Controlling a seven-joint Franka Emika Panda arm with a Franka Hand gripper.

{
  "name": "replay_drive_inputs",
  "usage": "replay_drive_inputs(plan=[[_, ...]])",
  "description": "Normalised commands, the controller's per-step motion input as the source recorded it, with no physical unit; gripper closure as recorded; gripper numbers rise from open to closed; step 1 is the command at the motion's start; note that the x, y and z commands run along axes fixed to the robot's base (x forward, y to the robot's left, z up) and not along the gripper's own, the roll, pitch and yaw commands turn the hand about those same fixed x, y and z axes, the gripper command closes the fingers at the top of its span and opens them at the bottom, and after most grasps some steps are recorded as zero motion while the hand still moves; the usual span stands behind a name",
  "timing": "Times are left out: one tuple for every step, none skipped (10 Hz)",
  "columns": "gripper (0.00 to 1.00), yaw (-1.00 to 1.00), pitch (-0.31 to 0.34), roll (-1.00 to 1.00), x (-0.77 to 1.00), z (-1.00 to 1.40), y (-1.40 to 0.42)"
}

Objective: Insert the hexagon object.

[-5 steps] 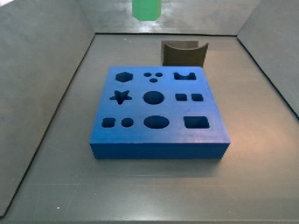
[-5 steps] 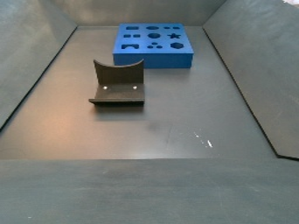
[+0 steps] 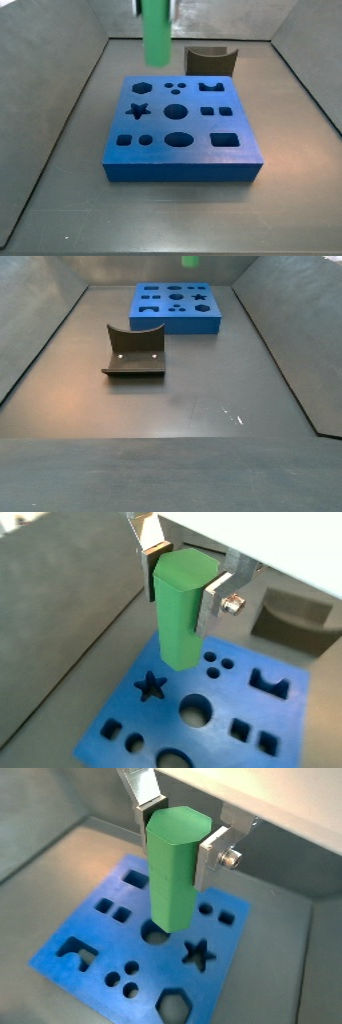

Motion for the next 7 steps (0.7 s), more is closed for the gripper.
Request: replay_drive_inputs(plan=[[1.0, -0.37, 0.0, -0.01, -0.4, -1.0, 0.66], [1.0, -0.27, 0.0, 0.0, -0.45, -1.0, 0.73], [1.0, -0.29, 0.0, -0.03, -0.39, -1.0, 0.68], [1.0, -0.54, -0.107, -0.19, -0.19, -0.68, 0.25], [1.0, -0.59, -0.076, -0.31, 0.0, -0.34, 0.12], [1.0, -0.2, 0.006, -0.21, 0.16, 0.0, 0.07], [1.0, -0.02, 0.0, -0.06, 0.0, 0.0, 0.07]])
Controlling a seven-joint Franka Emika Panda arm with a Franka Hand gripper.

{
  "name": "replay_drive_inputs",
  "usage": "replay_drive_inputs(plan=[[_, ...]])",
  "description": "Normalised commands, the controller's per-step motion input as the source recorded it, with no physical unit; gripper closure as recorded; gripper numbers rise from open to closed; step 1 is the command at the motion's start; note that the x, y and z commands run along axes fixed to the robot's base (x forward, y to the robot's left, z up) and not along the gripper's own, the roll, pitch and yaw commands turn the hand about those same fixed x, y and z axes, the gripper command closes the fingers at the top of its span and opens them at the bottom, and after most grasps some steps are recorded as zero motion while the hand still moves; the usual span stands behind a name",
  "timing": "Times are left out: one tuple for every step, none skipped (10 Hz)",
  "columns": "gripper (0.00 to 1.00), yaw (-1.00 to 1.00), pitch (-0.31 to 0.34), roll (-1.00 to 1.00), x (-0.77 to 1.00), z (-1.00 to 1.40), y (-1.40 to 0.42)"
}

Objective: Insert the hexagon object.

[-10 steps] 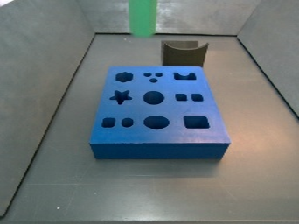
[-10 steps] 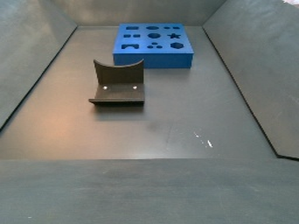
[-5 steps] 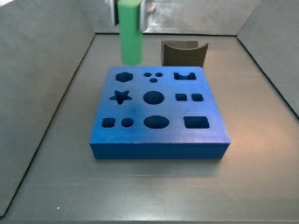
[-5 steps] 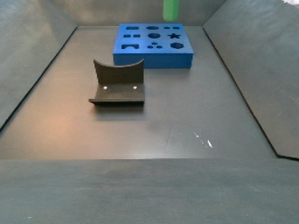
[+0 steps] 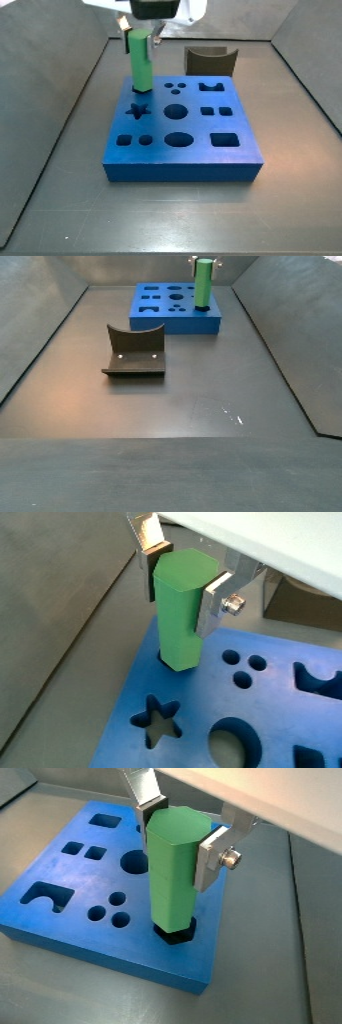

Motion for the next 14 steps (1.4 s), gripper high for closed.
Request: replay_drive_inputs(plan=[[1.0, -0.15, 0.0, -0.08, 0.07, -0.2, 0.3], [1.0, -0.17, 0.0, -0.13, 0.05, -0.23, 0.31], [1.0, -0.19, 0.0, -0.15, 0.0, -0.18, 0.21], [1.0, -0.19, -0.026, -0.13, -0.09, -0.09, 0.06], [1.0, -0.21, -0.081, -0.22, -0.17, -0.11, 0.0], [1.0, -0.18, -0.111, -0.2, -0.22, 0.0, -0.1], [1.0, -0.15, -0.093, -0.16, -0.13, 0.03, -0.21], [1.0, -0.16, -0.076, -0.17, -0.03, 0.0, -0.14], [1.0, -0.04, 0.0, -0.08, 0.15, -0.23, 0.0], [1.0, -0.03, 0.0, -0.11, 0.28, -0.33, 0.0], [1.0, -0.07, -0.017, -0.13, 0.25, -0.4, 0.05], [1.0, -0.08, -0.034, -0.13, 0.23, -0.44, 0.03], [1.0, -0.08, -0.074, -0.12, 0.08, -0.38, 0.0], [1.0, -0.06, -0.093, -0.11, 0.01, -0.35, 0.0]])
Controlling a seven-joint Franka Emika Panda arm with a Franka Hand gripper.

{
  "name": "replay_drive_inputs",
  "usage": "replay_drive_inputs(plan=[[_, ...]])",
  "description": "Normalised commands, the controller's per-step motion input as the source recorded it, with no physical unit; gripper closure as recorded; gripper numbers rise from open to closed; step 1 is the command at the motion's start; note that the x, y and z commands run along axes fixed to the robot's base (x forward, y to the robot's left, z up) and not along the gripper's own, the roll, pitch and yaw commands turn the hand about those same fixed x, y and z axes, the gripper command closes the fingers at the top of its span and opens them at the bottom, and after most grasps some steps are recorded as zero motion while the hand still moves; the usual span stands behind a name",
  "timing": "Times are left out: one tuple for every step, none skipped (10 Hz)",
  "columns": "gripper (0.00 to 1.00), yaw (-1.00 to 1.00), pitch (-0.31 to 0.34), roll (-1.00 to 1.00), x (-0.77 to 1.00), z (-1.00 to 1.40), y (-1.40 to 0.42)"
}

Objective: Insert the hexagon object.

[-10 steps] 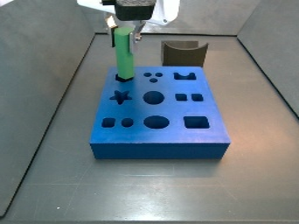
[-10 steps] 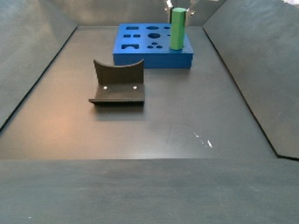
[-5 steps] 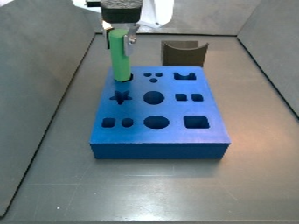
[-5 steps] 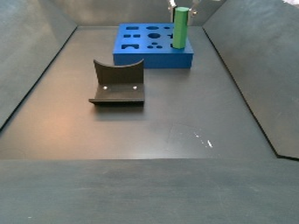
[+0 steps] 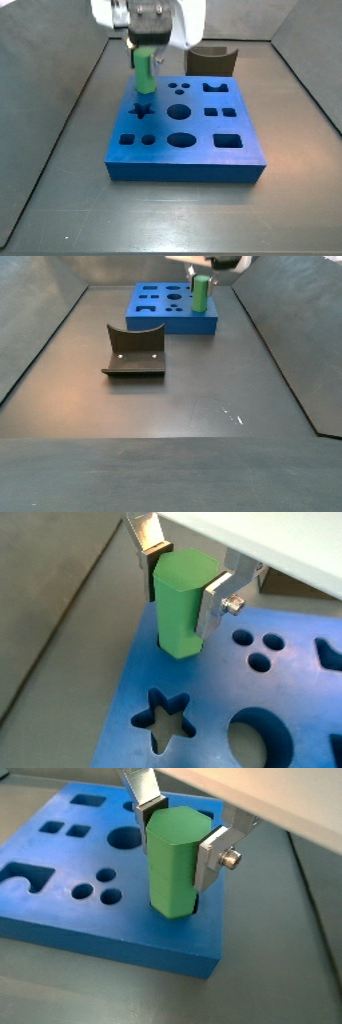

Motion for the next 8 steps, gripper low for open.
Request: replay_drive_inputs(plan=[[1.0, -0.05, -0.083, -0.09, 0.01, -0.33, 0.0], [1.0, -0.04, -0.074, -0.08, 0.01, -0.31, 0.0], [1.0, -0.03, -0.069, -0.08, 0.0, -0.29, 0.0], [1.0, -0.02, -0.074, -0.07, 0.0, -0.29, 0.0], [1.0, -0.01, -0.08, -0.08, 0.0, -0.28, 0.0], [1.0, 0.0, -0.136, -0.15, -0.01, -0.14, 0.04], [1.0, -0.02, 0.0, -0.12, 0.0, 0.0, 0.14], [1.0, 0.0, 0.0, 0.0, 0.0, 0.0, 0.0]])
